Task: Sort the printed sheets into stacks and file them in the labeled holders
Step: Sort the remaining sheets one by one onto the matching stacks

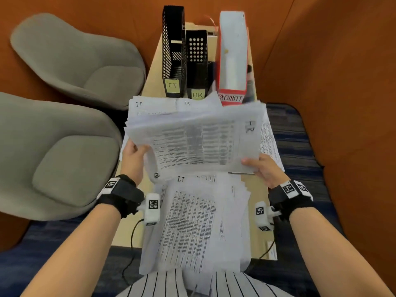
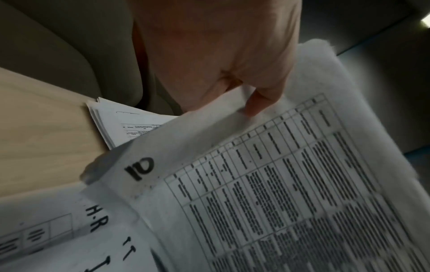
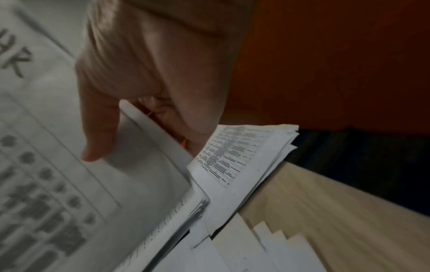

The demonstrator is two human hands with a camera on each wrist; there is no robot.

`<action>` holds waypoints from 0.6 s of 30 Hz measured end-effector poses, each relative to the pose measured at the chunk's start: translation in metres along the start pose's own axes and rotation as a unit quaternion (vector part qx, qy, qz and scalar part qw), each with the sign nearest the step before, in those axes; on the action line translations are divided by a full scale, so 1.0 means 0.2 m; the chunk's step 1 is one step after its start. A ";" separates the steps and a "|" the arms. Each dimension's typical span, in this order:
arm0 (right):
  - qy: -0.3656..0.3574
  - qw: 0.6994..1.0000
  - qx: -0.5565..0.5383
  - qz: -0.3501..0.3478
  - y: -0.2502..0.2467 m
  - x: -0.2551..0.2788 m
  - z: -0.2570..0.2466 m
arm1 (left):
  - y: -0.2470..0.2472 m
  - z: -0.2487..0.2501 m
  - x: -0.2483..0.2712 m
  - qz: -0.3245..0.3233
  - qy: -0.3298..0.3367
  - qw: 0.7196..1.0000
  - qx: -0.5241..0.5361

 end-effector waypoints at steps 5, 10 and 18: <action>-0.016 0.998 0.053 0.026 0.02 0.00 0.05 | 0.02 -0.14 0.10 0.009 -0.032 0.998 -0.049; -0.007 0.994 0.108 0.028 0.09 -0.02 0.20 | 0.02 -0.39 0.19 0.051 -0.109 0.990 -0.071; -0.077 0.985 0.086 0.127 0.10 -0.07 -0.26 | 0.07 -0.26 -0.10 -0.068 -0.119 0.990 -0.012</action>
Point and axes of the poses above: each hand's wrist, its own x-axis away from the middle knuckle, its own y-axis out of the palm, z = x × y, the point moved 7 cm from there along -x, towards the middle knuckle, and after that the axes turned 1 degree about y, right-handed, at the moved point
